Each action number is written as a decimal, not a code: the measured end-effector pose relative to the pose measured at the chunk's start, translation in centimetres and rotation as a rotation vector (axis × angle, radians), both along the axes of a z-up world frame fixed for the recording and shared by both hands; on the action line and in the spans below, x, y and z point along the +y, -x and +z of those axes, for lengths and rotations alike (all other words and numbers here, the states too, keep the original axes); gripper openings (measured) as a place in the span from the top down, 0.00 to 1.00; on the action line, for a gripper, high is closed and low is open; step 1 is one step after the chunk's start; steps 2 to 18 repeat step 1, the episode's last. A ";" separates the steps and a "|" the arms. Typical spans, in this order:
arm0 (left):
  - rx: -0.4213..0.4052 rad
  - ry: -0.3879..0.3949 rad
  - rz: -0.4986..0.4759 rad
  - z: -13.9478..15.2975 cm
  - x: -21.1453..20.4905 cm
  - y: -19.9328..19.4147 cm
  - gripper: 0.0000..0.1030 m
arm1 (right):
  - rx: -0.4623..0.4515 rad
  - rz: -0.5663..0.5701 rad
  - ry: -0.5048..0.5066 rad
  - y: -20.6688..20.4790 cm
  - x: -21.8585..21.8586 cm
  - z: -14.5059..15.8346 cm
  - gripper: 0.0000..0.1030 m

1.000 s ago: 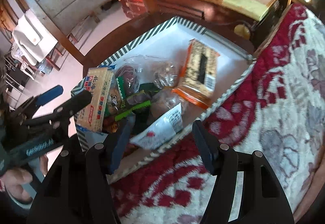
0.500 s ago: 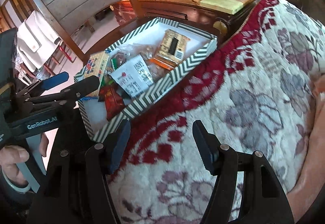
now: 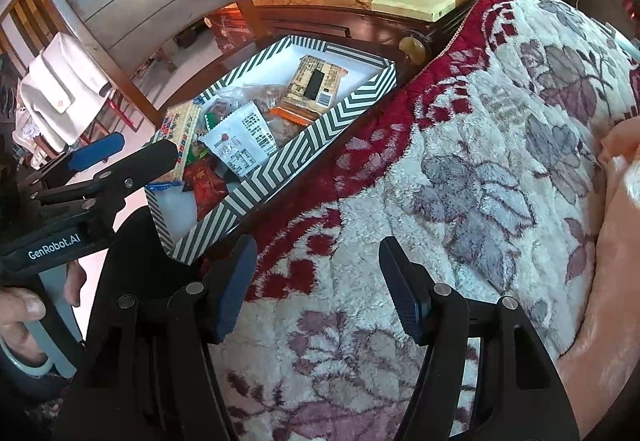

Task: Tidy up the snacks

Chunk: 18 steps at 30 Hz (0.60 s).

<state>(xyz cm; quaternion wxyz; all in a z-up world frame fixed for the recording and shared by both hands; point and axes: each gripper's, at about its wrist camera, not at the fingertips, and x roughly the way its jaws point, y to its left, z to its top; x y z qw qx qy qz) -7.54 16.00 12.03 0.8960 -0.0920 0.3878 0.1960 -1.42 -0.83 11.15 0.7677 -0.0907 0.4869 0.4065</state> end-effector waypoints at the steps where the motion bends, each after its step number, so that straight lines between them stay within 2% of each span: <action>1: 0.001 -0.001 -0.001 0.0 -0.2 -0.1 0.02 | -0.004 -0.002 -0.002 0.0 -0.2 0.2 0.38; 18: 0.001 -0.001 -0.001 0.0 -0.2 -0.1 0.02 | -0.004 -0.002 -0.002 0.0 -0.2 0.2 0.38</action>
